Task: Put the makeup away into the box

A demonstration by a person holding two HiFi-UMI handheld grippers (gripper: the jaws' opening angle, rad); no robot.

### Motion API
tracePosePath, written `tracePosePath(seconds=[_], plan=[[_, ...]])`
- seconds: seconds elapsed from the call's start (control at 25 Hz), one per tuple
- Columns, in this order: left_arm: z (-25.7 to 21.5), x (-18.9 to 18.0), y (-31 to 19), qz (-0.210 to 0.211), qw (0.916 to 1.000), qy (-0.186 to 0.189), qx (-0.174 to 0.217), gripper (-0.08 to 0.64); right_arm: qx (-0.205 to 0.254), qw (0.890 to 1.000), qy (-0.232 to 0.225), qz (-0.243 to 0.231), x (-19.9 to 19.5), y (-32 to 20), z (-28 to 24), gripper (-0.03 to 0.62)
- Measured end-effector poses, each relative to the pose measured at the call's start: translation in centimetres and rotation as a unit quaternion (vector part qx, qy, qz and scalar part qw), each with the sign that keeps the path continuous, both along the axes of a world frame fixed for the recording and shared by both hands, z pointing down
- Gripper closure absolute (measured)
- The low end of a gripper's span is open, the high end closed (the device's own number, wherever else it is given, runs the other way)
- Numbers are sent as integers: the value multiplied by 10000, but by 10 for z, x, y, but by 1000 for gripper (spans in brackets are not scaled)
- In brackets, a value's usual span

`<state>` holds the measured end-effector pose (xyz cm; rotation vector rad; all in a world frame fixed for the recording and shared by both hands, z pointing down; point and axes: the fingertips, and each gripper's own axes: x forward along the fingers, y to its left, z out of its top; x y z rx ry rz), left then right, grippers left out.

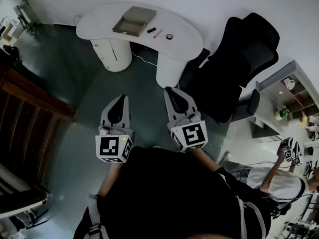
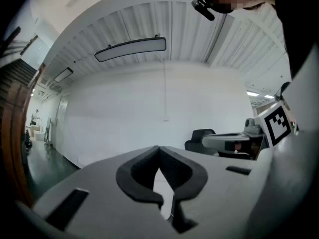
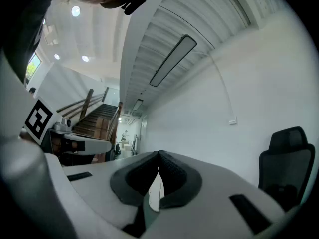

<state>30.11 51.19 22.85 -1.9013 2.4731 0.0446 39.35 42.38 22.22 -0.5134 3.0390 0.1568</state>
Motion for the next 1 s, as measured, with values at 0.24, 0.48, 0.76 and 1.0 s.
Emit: tracePosePath(seconds=[0.24,0.48,0.76,1.0], plan=[[-3,11,-2,-35,10000,-25,12,557,-21,10000,30,-2,10,-4,0,569],[-1,15,-4,-56,10000,-22,-11,557,-92,9998,-152,-5,13,-10,-3,569],[1,1,-8,-81,10000,-33,-23,557,38,9999,-91,-26,-4,-15,1,566],[6,-28,-22,-64,10000,12,-19,557,-88,9998,131,-120,-37,-29,17,558]])
